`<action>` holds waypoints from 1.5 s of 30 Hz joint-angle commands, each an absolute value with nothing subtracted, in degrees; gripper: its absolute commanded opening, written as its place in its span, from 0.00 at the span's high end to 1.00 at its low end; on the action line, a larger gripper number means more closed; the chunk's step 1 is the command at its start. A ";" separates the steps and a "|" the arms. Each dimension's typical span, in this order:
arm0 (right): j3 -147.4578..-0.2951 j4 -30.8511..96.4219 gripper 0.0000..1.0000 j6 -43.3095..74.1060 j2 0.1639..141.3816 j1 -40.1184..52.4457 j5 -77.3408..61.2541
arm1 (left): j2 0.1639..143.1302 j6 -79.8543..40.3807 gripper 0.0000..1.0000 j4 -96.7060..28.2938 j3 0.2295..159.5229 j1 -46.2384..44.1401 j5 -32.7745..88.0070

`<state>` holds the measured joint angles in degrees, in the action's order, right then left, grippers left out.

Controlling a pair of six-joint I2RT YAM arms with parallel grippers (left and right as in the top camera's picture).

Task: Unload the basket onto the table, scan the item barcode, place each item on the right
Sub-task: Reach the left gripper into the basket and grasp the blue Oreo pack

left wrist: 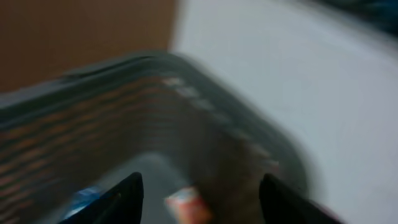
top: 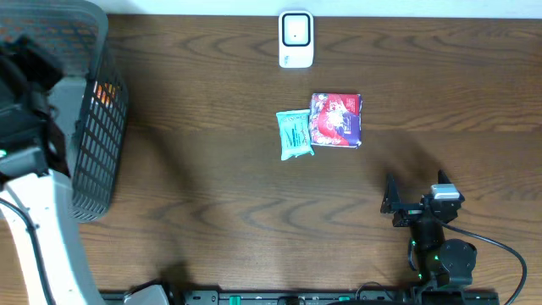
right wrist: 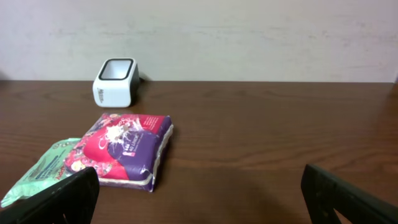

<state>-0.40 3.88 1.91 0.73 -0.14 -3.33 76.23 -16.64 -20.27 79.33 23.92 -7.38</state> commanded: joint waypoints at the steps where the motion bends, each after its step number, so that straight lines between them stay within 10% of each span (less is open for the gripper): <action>1: -0.32 4.10 0.01 1.65 0.54 0.36 -3.31 | 81.43 -14.96 0.39 -24.23 79.83 28.53 -16.19; 35: -0.32 4.10 0.01 1.65 0.54 0.36 -3.31 | 120.57 -3.46 0.40 -30.41 76.82 33.39 -28.01; 39: -0.32 4.10 0.01 1.65 0.56 0.36 -3.33 | 120.55 -3.42 0.91 -30.70 76.82 34.22 -23.86; 45: -0.32 4.10 0.01 1.65 0.56 0.36 -3.31 | 117.89 -4.27 0.93 -32.84 77.23 33.50 -16.25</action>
